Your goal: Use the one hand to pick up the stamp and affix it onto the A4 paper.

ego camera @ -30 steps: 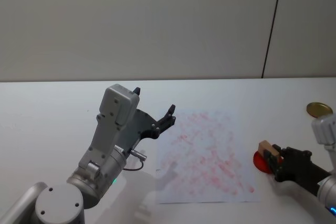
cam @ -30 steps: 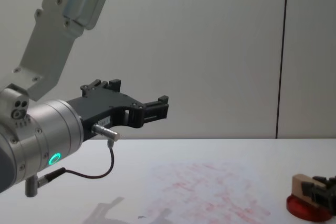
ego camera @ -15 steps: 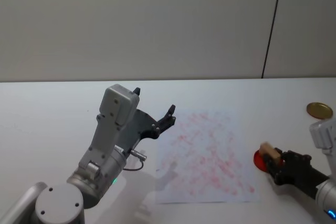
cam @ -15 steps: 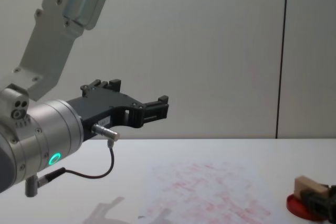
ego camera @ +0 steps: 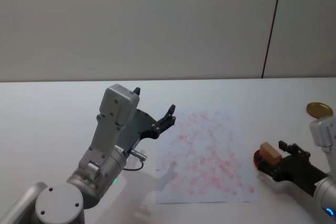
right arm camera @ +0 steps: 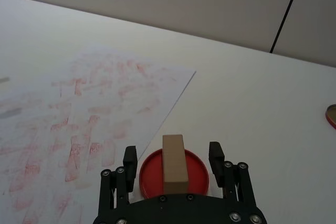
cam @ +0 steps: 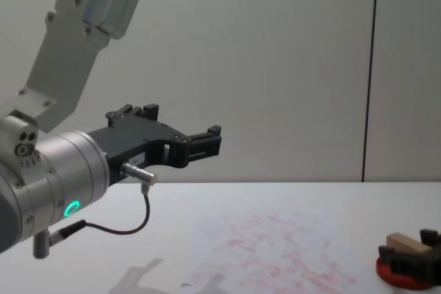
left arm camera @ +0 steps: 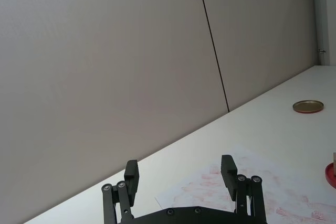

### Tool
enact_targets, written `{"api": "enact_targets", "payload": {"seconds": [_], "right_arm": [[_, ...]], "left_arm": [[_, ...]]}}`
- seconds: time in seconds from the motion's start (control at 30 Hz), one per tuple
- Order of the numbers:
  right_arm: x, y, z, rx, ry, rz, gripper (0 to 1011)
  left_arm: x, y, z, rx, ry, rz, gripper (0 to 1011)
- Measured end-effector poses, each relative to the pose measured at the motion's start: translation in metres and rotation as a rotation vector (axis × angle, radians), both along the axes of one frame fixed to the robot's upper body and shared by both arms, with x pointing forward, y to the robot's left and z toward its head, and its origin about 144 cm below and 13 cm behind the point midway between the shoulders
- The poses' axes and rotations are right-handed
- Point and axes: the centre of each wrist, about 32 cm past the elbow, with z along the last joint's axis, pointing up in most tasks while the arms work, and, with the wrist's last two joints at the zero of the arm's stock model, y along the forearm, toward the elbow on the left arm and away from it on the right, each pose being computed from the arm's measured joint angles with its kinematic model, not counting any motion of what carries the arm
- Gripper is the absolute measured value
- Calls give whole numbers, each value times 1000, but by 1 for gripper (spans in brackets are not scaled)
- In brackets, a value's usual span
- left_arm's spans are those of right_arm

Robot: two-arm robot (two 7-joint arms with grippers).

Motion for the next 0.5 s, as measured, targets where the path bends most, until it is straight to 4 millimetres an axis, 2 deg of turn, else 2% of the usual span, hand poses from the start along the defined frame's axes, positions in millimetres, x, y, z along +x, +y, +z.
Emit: {"api": "enact_targets", "payload": {"seconds": [0.2, 0.3, 0.5], "right_arm": [[-1, 3, 8, 14, -51, 3, 948], [-2, 6, 14, 20, -81, 5, 1001], [-4, 9, 24, 33, -128, 4, 1001]], "left_arm": [[0, 0, 0, 0, 0, 0, 993], [0, 0, 0, 0, 0, 0, 993], [0, 0, 0, 0, 0, 0, 993]]}}
